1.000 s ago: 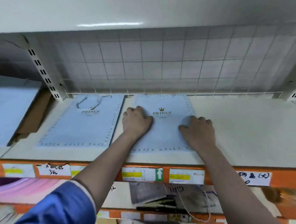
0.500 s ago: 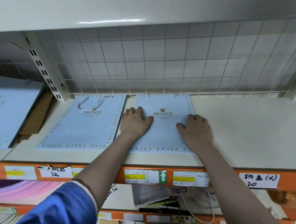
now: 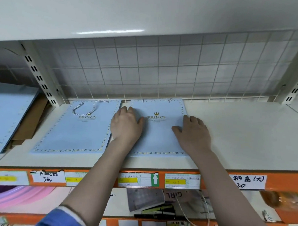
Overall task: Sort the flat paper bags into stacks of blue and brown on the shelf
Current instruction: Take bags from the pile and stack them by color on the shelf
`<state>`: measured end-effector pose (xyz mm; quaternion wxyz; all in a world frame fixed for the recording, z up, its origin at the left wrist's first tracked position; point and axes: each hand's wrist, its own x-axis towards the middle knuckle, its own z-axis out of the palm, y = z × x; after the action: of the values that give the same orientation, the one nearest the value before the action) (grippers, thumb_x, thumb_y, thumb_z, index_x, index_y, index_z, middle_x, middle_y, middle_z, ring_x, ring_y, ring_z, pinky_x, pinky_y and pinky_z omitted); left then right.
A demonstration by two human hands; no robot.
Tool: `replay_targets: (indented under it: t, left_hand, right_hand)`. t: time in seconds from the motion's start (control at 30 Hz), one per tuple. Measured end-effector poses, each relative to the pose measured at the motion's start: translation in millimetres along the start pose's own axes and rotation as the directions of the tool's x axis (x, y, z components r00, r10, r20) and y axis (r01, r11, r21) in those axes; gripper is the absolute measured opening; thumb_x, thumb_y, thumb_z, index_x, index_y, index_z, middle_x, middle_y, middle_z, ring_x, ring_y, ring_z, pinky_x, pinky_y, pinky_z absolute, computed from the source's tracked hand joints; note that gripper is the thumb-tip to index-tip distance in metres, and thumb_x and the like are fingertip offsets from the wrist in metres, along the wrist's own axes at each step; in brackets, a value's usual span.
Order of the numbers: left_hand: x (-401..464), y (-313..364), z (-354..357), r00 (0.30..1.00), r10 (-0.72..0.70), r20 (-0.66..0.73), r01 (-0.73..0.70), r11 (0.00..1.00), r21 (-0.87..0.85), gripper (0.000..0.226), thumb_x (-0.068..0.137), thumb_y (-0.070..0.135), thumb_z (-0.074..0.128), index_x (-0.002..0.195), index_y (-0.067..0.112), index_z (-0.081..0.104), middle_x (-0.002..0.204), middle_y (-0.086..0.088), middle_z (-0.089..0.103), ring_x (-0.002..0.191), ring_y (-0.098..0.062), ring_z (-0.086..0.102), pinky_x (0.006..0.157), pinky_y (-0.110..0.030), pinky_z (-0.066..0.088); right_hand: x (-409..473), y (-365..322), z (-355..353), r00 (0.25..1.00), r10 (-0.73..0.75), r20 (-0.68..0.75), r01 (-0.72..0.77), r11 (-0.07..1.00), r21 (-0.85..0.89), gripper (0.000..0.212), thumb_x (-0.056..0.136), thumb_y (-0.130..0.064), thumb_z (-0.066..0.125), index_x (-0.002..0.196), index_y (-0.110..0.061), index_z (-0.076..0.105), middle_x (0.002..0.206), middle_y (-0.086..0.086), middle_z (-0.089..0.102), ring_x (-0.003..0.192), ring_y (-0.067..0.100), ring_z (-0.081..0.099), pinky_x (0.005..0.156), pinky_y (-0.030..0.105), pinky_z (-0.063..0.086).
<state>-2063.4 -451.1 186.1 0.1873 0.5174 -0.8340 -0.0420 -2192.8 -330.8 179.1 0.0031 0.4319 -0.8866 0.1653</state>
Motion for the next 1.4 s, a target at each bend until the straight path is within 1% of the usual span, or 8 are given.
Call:
replay_targets:
  t: [0.17, 0.27, 0.33, 0.4, 0.5, 0.6, 1.0, 1.4]
  left_hand:
    - [-37.6, -12.1, -15.8, 0.989, -0.035, -0.146, 0.031, 0.999, -0.028, 0.056, 0.093, 0.036, 0.052, 0.136, 0.002, 0.043, 0.143, -0.017, 0.041, 0.135, -0.032, 0.033, 0.109, -0.038, 0.024]
    - [-60.8, -29.4, -21.4, 0.98, -0.102, -0.171, 0.102, 0.995, -0.014, 0.056, 0.091, 0.033, 0.056, 0.133, -0.003, 0.047, 0.14, -0.025, 0.043, 0.135, -0.038, 0.034, 0.111, -0.042, 0.024]
    - [-71.6, -43.8, -26.7, 0.973, -0.152, -0.175, 0.158, 0.987, 0.018, 0.061, 0.087, 0.039, 0.05, 0.128, -0.005, 0.05, 0.135, -0.028, 0.047, 0.131, -0.041, 0.037, 0.109, -0.045, 0.027]
    - [-78.8, -57.5, -36.7, 0.96, -0.232, -0.16, 0.241, 0.97, 0.037, 0.063, 0.087, 0.043, 0.046, 0.132, -0.002, 0.048, 0.14, -0.025, 0.043, 0.135, -0.038, 0.033, 0.111, -0.043, 0.024]
    - [-87.6, -79.9, -52.7, 0.937, -0.304, -0.174, 0.318, 0.946, 0.06, 0.062, 0.092, 0.04, 0.052, 0.141, 0.006, 0.038, 0.149, -0.018, 0.032, 0.141, -0.032, 0.021, 0.113, -0.038, 0.017]
    - [-100.0, -106.1, -70.8, 0.918, -0.315, -0.24, 0.336, 0.94, 0.051, 0.061, 0.09, 0.039, 0.055, 0.138, 0.004, 0.042, 0.145, -0.02, 0.037, 0.138, -0.035, 0.026, 0.111, -0.039, 0.019]
    - [-162.7, -276.6, -161.1, 0.847, -0.358, -0.392, 0.405, 0.914, 0.039, 0.058, 0.089, 0.036, 0.058, 0.132, 0.0, 0.048, 0.14, -0.025, 0.041, 0.134, -0.039, 0.031, 0.109, -0.043, 0.023]
    - [-197.0, -444.3, -228.3, 0.796, -0.44, -0.416, 0.497, 0.867, 0.032, 0.058, 0.091, 0.042, 0.051, 0.134, 0.002, 0.046, 0.142, -0.023, 0.04, 0.132, -0.037, 0.031, 0.106, -0.044, 0.028]
  right_hand:
    - [-18.3, -2.8, 0.4, 0.996, -0.07, -0.051, 0.07, 0.998, 0.004, 0.051, 0.098, -0.036, 0.037, 0.139, -0.007, 0.035, 0.135, 0.01, 0.046, 0.128, 0.026, 0.037, 0.107, 0.034, 0.029]
    - [-25.9, -14.6, 4.3, 0.99, -0.137, -0.028, 0.138, 0.99, 0.011, 0.051, 0.097, -0.036, 0.039, 0.138, -0.007, 0.037, 0.138, 0.012, 0.045, 0.13, 0.029, 0.037, 0.108, 0.037, 0.03]
    - [-30.7, -28.2, 5.9, 0.984, -0.176, -0.016, 0.177, 0.984, 0.031, 0.053, 0.097, -0.037, 0.04, 0.139, -0.006, 0.037, 0.137, 0.013, 0.046, 0.129, 0.03, 0.038, 0.106, 0.036, 0.029]
    - [-35.4, -43.5, 6.8, 0.977, -0.214, -0.002, 0.214, 0.975, 0.059, 0.056, 0.097, -0.039, 0.04, 0.142, -0.007, 0.033, 0.139, 0.013, 0.043, 0.13, 0.028, 0.036, 0.107, 0.035, 0.028]
    - [-42.1, -68.0, 7.3, 0.964, -0.265, 0.017, 0.264, 0.962, 0.067, 0.059, 0.097, -0.042, 0.04, 0.144, -0.008, 0.03, 0.141, 0.011, 0.042, 0.13, 0.028, 0.035, 0.107, 0.035, 0.027]
    - [-52.3, -96.4, 8.1, 0.955, -0.297, 0.015, 0.296, 0.952, 0.075, 0.058, 0.097, -0.043, 0.041, 0.142, -0.008, 0.033, 0.138, 0.012, 0.044, 0.129, 0.029, 0.036, 0.106, 0.036, 0.027]
    - [-136.6, -263.4, 31.3, 0.925, -0.368, -0.089, 0.378, 0.913, 0.151, 0.048, 0.094, -0.04, 0.047, 0.127, -0.006, 0.048, 0.124, 0.016, 0.052, 0.118, 0.031, 0.043, 0.097, 0.038, 0.032]
    - [-197.3, -430.5, 62.0, 0.871, -0.481, -0.102, 0.491, 0.857, 0.155, 0.054, 0.095, -0.041, 0.044, 0.137, -0.007, 0.042, 0.126, 0.016, 0.052, 0.119, 0.032, 0.045, 0.095, 0.038, 0.035]
